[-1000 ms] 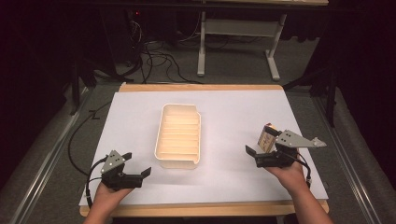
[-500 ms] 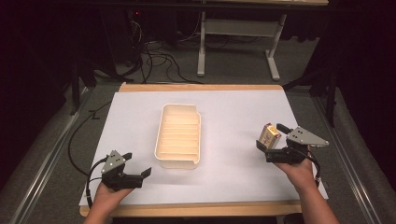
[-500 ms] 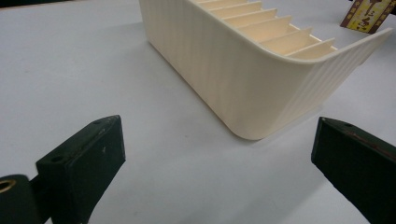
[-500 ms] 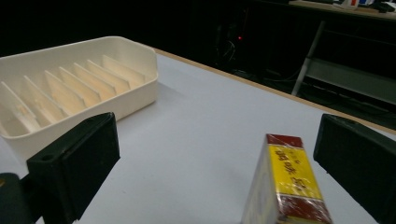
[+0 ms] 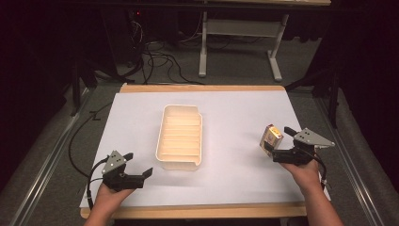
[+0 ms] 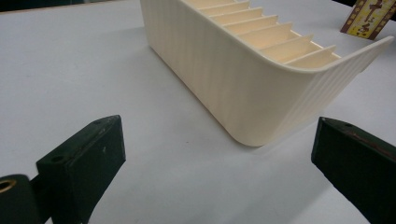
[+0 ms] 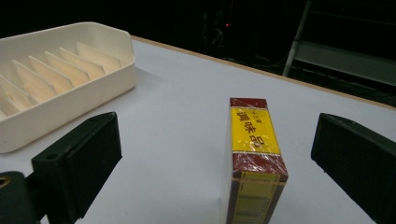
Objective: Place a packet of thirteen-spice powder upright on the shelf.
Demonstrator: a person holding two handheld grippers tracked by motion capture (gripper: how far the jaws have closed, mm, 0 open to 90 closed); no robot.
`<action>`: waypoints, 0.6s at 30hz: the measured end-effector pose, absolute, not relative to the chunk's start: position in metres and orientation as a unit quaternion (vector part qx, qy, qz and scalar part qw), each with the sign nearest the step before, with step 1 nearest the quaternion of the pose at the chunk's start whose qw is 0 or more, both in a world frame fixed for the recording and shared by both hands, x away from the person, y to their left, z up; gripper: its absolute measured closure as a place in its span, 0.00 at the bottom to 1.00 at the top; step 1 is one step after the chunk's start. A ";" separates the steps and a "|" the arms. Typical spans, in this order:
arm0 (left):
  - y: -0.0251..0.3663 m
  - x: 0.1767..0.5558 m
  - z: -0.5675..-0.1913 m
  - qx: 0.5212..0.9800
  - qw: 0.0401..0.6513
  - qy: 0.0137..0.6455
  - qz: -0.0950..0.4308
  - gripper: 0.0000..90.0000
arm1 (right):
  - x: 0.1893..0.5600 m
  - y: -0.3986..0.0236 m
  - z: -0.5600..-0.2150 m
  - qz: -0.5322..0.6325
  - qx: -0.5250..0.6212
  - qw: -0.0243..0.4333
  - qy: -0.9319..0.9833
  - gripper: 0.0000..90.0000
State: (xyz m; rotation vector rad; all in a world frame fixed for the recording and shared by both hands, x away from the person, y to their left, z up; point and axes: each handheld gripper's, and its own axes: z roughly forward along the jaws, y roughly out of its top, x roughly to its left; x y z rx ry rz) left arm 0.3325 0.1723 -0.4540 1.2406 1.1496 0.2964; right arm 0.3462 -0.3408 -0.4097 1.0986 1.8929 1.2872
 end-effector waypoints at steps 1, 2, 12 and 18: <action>0.171 0.333 -0.454 0.545 0.655 0.507 0.129 0.04 | 0.346 -0.342 -0.411 0.483 0.416 0.295 0.712 0.02; 0.171 0.333 -0.454 0.545 0.655 0.507 0.129 0.04 | 0.346 -0.342 -0.412 0.484 0.415 0.295 0.712 0.02; 0.167 0.336 -0.454 0.552 0.654 0.502 0.128 0.04 | 0.347 -0.346 -0.423 0.475 0.432 0.286 0.712 0.03; 0.166 0.336 -0.455 0.550 0.654 0.504 0.126 0.04 | 0.348 -0.349 -0.429 0.477 0.442 0.279 0.707 0.04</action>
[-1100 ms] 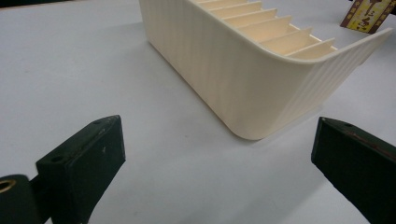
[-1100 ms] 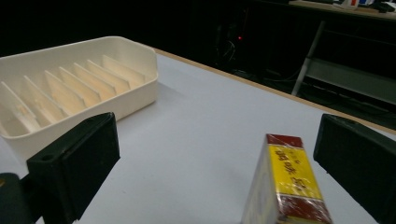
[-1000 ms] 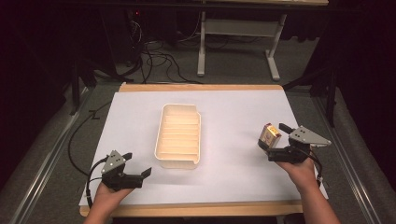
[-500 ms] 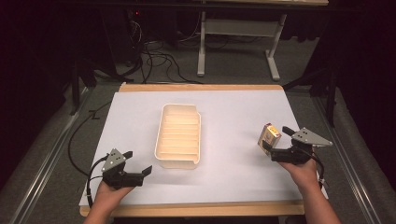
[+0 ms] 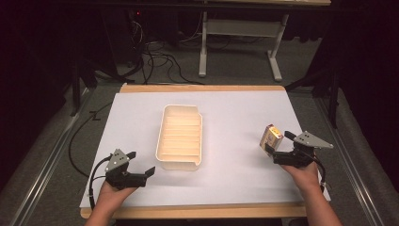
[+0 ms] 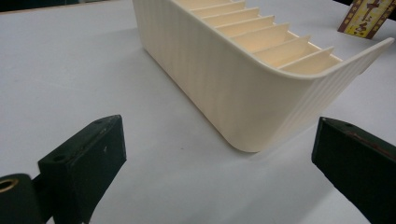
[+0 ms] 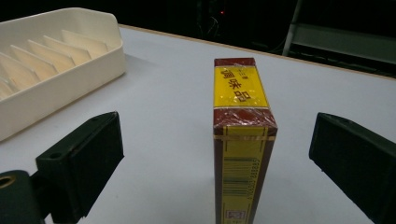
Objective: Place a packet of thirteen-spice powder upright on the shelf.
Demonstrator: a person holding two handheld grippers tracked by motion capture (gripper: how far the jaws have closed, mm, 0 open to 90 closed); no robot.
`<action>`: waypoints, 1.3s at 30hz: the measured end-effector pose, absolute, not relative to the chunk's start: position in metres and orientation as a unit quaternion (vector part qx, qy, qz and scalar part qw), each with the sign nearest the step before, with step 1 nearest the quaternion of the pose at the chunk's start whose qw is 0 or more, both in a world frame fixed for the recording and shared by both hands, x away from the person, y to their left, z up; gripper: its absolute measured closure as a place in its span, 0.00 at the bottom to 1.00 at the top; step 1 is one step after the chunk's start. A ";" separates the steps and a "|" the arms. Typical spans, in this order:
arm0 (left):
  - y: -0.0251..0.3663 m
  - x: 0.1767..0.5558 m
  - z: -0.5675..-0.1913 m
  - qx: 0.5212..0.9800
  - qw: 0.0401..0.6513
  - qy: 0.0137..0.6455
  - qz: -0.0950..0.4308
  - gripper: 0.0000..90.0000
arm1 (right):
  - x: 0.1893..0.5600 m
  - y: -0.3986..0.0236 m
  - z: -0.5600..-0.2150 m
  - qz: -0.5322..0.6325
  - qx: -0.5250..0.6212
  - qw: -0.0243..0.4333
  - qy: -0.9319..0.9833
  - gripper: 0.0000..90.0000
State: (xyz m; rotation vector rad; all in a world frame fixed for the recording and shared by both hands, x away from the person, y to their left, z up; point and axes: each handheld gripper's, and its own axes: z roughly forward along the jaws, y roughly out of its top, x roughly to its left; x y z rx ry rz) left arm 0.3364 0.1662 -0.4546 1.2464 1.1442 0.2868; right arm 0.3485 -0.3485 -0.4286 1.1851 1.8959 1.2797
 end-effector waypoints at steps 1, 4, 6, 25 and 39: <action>0.166 0.336 -0.455 0.550 0.654 0.505 0.126 0.04 | 0.350 -0.349 -0.430 0.477 0.442 0.279 0.706 0.04; 0.166 0.336 -0.455 0.551 0.653 0.504 0.125 0.04 | 0.353 -0.352 -0.435 0.477 0.454 0.269 0.703 0.05; 0.166 0.336 -0.455 0.551 0.653 0.504 0.125 0.04 | 0.354 -0.355 -0.438 0.478 0.458 0.265 0.701 0.06; 0.167 0.335 -0.456 0.550 0.652 0.508 0.123 0.04 | 0.358 -0.352 -0.445 0.468 0.475 0.279 0.691 0.28; 0.167 0.335 -0.457 0.552 0.649 0.508 0.124 0.04 | 0.359 -0.346 -0.446 0.460 0.469 0.290 0.695 0.53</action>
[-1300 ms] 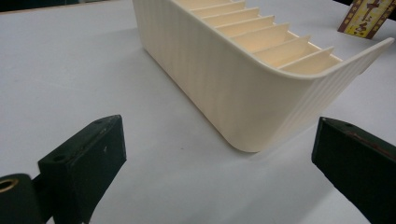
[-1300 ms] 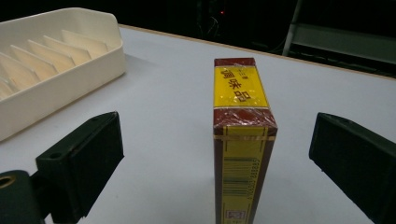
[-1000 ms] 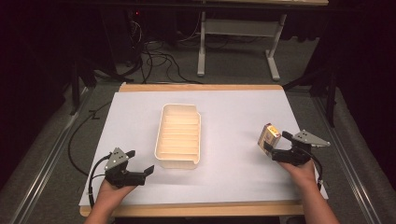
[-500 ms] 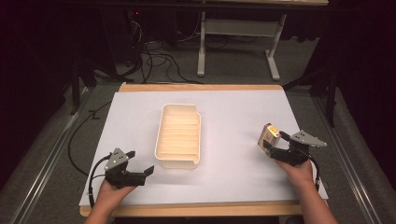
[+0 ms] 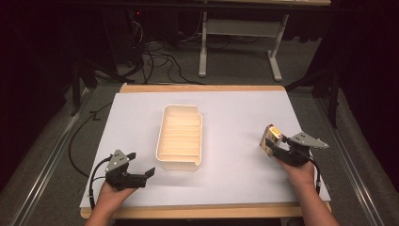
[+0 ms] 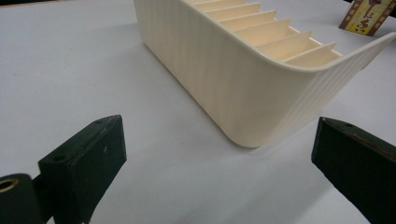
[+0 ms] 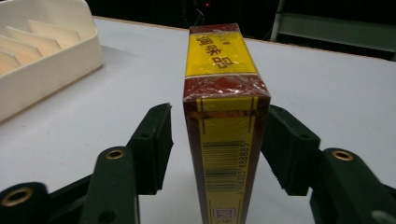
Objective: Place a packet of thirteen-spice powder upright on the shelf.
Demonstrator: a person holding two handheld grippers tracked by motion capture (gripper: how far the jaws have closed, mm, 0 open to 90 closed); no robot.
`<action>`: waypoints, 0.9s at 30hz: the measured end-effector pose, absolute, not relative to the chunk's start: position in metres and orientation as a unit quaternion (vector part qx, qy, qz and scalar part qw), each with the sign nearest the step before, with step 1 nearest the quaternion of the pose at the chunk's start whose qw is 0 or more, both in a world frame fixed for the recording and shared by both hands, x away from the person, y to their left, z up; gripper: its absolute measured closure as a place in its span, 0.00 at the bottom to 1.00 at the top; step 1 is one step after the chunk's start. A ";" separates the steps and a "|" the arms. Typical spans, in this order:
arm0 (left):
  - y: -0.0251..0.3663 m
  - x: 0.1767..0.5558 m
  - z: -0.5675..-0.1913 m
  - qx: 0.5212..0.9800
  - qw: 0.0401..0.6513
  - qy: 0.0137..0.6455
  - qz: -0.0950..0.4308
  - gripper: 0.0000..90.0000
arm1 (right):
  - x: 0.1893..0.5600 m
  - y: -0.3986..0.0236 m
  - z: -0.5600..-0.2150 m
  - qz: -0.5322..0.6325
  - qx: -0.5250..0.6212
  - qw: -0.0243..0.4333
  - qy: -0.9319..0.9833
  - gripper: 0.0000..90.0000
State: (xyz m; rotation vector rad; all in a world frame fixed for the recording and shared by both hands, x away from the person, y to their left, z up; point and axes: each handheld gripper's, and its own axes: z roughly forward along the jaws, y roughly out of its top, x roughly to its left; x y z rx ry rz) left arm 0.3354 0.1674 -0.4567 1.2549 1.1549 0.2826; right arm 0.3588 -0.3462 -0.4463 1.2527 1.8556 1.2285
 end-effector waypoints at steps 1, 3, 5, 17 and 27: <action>0.167 0.335 -0.457 0.552 0.649 0.508 0.124 0.04 | 0.358 -0.345 -0.446 0.459 0.471 0.290 0.696 0.54; 0.167 0.335 -0.457 0.553 0.648 0.508 0.125 0.04 | 0.358 -0.344 -0.446 0.459 0.468 0.296 0.695 0.57; 0.167 0.335 -0.457 0.554 0.648 0.508 0.124 0.04 | 0.357 -0.344 -0.445 0.460 0.467 0.298 0.694 0.59; 0.166 0.335 -0.457 0.554 0.648 0.508 0.124 0.05 | 0.357 -0.346 -0.443 0.458 0.462 0.301 0.697 0.74; 0.167 0.335 -0.457 0.555 0.648 0.507 0.124 0.05 | 0.357 -0.348 -0.442 0.454 0.466 0.302 0.697 0.75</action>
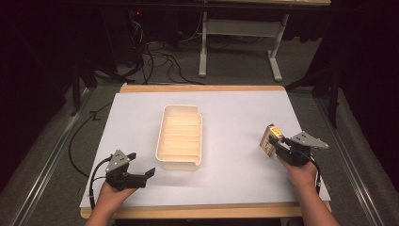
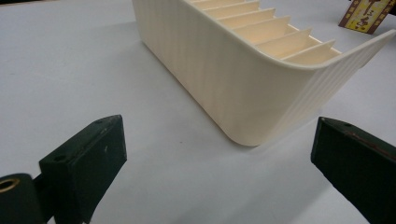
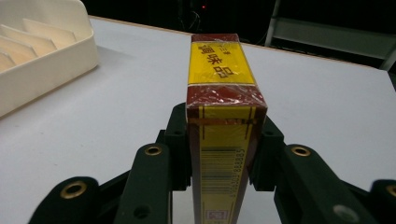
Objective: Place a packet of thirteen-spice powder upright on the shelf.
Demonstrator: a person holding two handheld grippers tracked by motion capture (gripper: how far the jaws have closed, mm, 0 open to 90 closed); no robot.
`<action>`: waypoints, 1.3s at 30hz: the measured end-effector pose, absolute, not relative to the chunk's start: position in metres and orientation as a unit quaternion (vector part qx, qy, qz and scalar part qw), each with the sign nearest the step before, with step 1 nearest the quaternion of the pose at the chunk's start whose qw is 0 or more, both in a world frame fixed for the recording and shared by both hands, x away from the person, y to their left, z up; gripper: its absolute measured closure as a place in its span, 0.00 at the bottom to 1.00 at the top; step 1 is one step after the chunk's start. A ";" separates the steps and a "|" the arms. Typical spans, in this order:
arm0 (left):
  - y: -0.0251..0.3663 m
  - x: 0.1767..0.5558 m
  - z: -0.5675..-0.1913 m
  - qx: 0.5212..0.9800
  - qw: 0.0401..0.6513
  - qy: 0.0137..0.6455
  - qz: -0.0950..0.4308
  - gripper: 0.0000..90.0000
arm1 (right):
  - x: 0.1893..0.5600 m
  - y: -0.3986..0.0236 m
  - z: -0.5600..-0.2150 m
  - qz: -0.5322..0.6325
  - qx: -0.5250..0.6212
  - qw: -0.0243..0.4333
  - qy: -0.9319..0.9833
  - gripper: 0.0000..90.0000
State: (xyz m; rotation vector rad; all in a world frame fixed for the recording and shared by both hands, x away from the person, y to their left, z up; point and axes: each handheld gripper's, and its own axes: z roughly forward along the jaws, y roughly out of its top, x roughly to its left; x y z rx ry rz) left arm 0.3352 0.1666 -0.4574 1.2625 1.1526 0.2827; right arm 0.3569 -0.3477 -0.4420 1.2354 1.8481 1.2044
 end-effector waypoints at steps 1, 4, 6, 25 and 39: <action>0.167 0.335 -0.457 0.555 0.648 0.507 0.124 0.05 | 0.357 -0.348 -0.442 0.454 0.465 0.302 0.698 0.75; 0.167 0.335 -0.457 0.555 0.648 0.507 0.124 0.05 | 0.357 -0.348 -0.442 0.454 0.465 0.301 0.698 0.75; 0.167 0.335 -0.457 0.555 0.648 0.507 0.124 0.05 | 0.357 -0.348 -0.441 0.456 0.462 0.302 0.699 0.76; 0.167 0.335 -0.457 0.554 0.649 0.507 0.124 0.05 | 0.354 -0.347 -0.436 0.474 0.438 0.299 0.703 0.76; 0.167 0.335 -0.456 0.552 0.651 0.506 0.126 0.05 | 0.352 -0.336 -0.429 0.490 0.410 0.295 0.710 0.76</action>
